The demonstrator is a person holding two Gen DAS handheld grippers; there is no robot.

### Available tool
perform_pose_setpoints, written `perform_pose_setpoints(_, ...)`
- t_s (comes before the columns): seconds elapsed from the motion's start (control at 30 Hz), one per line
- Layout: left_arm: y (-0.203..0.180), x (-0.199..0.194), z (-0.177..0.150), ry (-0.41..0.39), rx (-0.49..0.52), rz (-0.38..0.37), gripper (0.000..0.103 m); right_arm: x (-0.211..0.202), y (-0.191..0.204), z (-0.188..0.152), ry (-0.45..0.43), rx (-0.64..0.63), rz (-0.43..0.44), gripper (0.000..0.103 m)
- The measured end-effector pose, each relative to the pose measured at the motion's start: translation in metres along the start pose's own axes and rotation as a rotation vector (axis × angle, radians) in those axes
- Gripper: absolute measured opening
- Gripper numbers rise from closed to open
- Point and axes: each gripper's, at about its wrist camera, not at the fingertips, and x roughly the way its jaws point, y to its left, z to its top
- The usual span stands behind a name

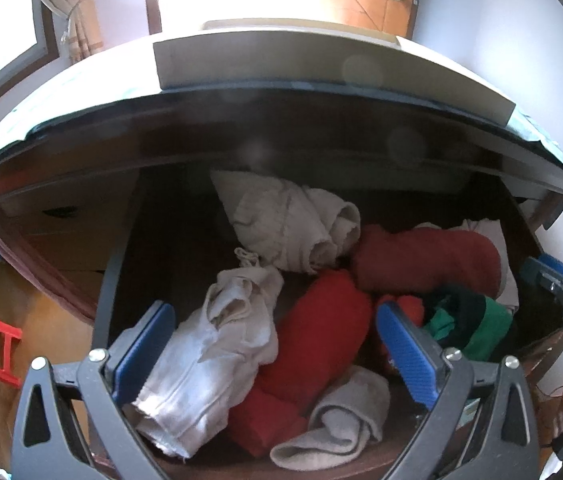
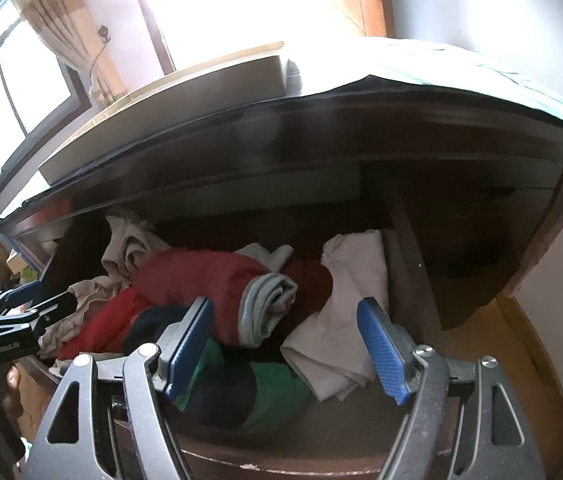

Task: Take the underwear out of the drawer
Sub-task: 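Reach the right tool into the drawer and grasp the dark red cloth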

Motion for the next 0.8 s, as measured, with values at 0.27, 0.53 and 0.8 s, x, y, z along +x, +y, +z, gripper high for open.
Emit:
perform_pose_setpoints(0.27,0.014,0.002,0.001,0.014,-0.03,0.015,0.102,0.01,0.028,0.023,0.012,-0.142,0.082,0.076)
perform_pose_setpoints(0.53,0.024,-0.02,0.006,-0.036,-0.022,0.029,0.102,0.031,0.07,0.041,0.088,-0.35,0.138,0.076)
perform_pose_setpoints(0.8,0.028,-0.011,0.009,-0.008,-0.027,0.037,0.102,0.062,0.087,0.045,0.176,-0.474,0.142,0.076)
